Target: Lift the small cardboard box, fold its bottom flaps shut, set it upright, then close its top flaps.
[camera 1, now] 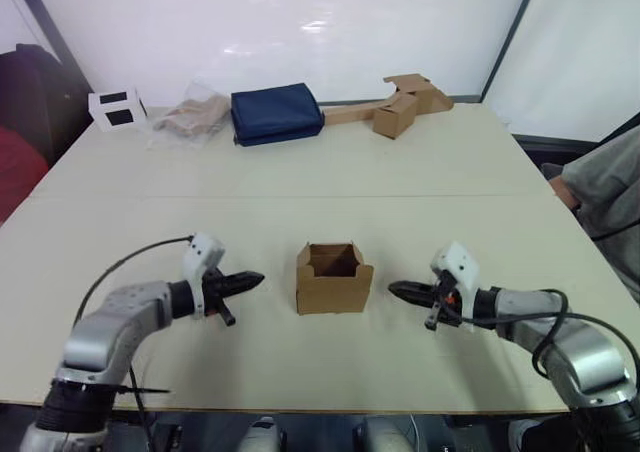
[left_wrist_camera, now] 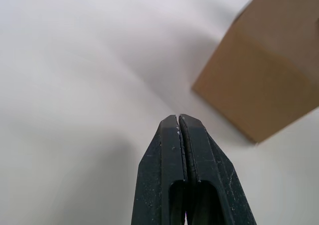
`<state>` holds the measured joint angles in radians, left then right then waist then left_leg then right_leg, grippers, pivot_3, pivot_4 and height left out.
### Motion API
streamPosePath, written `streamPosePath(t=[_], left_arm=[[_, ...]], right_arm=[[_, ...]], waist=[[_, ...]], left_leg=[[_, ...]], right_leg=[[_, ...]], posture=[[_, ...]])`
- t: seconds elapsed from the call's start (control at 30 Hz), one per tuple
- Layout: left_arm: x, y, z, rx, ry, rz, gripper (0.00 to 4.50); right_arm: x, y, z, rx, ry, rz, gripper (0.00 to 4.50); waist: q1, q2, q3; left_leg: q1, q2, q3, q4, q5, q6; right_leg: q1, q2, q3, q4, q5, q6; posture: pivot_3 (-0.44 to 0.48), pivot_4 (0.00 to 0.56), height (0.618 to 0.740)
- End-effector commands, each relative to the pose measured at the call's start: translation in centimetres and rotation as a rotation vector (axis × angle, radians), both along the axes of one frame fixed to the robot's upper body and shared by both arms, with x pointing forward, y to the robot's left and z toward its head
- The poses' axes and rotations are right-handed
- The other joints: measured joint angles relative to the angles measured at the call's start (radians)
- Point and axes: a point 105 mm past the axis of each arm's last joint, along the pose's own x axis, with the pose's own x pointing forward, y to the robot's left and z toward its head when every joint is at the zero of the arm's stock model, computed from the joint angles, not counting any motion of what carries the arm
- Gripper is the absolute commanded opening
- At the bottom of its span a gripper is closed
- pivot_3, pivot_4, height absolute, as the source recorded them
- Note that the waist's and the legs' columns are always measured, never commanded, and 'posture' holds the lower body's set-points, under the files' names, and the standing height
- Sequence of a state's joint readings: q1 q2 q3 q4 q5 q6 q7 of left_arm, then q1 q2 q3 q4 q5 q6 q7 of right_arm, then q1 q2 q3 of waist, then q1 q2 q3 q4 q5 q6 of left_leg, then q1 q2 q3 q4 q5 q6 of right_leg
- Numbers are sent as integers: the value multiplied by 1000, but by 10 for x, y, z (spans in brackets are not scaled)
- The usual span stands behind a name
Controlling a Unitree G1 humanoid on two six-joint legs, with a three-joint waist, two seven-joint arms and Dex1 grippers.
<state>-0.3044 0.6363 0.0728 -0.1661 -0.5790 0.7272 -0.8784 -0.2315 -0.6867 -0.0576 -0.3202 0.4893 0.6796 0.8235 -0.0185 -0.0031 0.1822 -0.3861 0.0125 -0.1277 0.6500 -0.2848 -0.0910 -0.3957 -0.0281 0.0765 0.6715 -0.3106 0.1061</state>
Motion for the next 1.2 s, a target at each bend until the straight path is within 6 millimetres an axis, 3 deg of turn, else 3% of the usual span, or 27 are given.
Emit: streamPosePath(t=[0.03, 0.13, 0.27, 0.47, 0.67, 1.2], left_arm=[[-3, -18, 33, -34, -93, -98, 15], [2, -30, 48, -80, -109, -110, 15], [-5, -40, 51, -92, -100, -152, 15], [-13, -53, 39, -61, -73, -203, 15], [-11, -59, 33, -42, -67, -211, 15], [-3, -67, 15, -3, -44, -206, 15]], right_arm=[[10, 6, 25, 52, -74, 30, 0], [15, 16, 34, 61, -117, 58, 0], [10, 28, 39, 98, -125, 94, 0], [-2, 47, 32, 114, -99, 153, 0], [-6, 53, 29, 101, -83, 176, 0], [6, 61, 11, 28, -67, 190, 0]], waist=[[-1, 0, 0], [-2, 0, 0], [-4, 0, 0], [-3, 0, 0], [-2, 0, 0], [-2, 0, 0]], left_leg=[[0, 0, 0, 0, 0, 0], [0, 0, 0, -2, 0, 0], [0, 0, 0, -1, 0, 0], [0, 0, 0, -1, 0, 0], [-1, 0, 0, -1, 0, 0], [0, 0, 0, -1, 0, 0]], right_leg=[[0, 0, 0, 0, 0, 0], [0, 0, 0, -2, 0, 0], [0, 0, 0, -2, 0, 0], [-1, 0, 0, -1, 0, 0], [0, 0, 0, -1, 0, 0], [-1, 0, 0, -2, 0, 0]], posture=[[0, 150, 740], [0, 150, 740], [0, 150, 740], [0, 150, 740], [0, 150, 740], [0, 150, 740]])
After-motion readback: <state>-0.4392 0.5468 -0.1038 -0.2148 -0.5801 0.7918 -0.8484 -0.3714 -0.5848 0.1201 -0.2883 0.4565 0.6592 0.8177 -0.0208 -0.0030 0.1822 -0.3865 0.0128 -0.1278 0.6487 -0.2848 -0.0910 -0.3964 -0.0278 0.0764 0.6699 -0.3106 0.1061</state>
